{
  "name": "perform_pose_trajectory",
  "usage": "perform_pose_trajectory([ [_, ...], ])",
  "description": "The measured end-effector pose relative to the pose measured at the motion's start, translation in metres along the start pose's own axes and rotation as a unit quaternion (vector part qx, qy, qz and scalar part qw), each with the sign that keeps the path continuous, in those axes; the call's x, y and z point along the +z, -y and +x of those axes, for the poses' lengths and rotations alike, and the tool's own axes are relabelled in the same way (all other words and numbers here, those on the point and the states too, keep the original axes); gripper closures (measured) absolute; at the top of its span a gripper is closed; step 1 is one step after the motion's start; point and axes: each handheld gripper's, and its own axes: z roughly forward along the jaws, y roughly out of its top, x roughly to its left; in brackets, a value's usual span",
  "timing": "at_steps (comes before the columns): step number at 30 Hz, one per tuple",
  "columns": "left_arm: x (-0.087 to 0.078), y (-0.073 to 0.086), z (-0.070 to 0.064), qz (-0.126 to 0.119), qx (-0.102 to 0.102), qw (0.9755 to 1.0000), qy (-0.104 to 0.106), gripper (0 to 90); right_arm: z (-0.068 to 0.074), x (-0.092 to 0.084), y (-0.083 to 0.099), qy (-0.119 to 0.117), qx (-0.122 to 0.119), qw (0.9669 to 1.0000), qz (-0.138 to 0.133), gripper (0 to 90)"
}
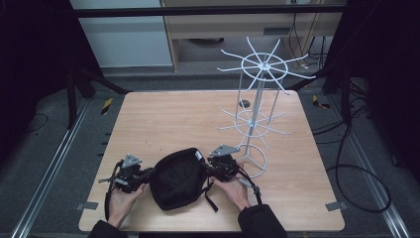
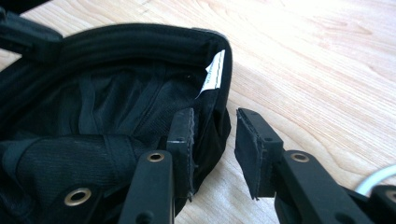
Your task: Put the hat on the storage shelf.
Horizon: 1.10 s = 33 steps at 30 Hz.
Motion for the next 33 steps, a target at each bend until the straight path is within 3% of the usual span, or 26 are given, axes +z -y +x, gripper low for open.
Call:
perform_pose_trajectory([
  [5,0.002,-0.002,0.0,-0.01,0.006,0.9999,-0.008,82.4,0.002,0.011,0.0,-0.002,0.008,0.9996,0.028,67.7],
  [9,0.002,-0.002,0.0,-0.014,0.007,0.9998,-0.009,82.2,0.003,0.018,0.001,0.0,0.014,0.9991,0.04,79.7],
  [14,0.0,-0.003,0.002,-0.026,0.002,0.9996,-0.006,81.8,0.004,0.011,0.001,0.003,0.016,0.9997,0.017,83.5],
  [17,-0.001,-0.004,0.001,-0.035,-0.001,0.9994,-0.007,81.4,0.005,0.002,-0.003,0.002,0.011,0.9998,-0.018,83.6],
  [21,-0.002,-0.005,-0.001,-0.042,0.0,0.9991,-0.009,80.8,0.011,-0.014,-0.012,0.001,-0.01,0.9979,-0.065,83.7],
  [22,-0.002,-0.005,-0.001,-0.042,0.0,0.9991,-0.009,80.7,0.011,-0.014,-0.012,0.001,-0.01,0.9979,-0.065,83.7],
  [23,-0.001,-0.005,-0.002,-0.039,0.002,0.9991,-0.013,80.5,0.017,-0.021,-0.016,-0.003,-0.024,0.9966,-0.079,83.7],
  [29,0.004,-0.003,-0.004,-0.031,0.007,0.9993,-0.021,79.4,0.03,-0.031,-0.023,-0.013,-0.056,0.9941,-0.091,83.7],
  [33,0.004,-0.003,-0.005,-0.028,0.01,0.9993,-0.023,79.0,0.034,-0.032,-0.019,-0.013,-0.062,0.9934,-0.095,83.7],
])
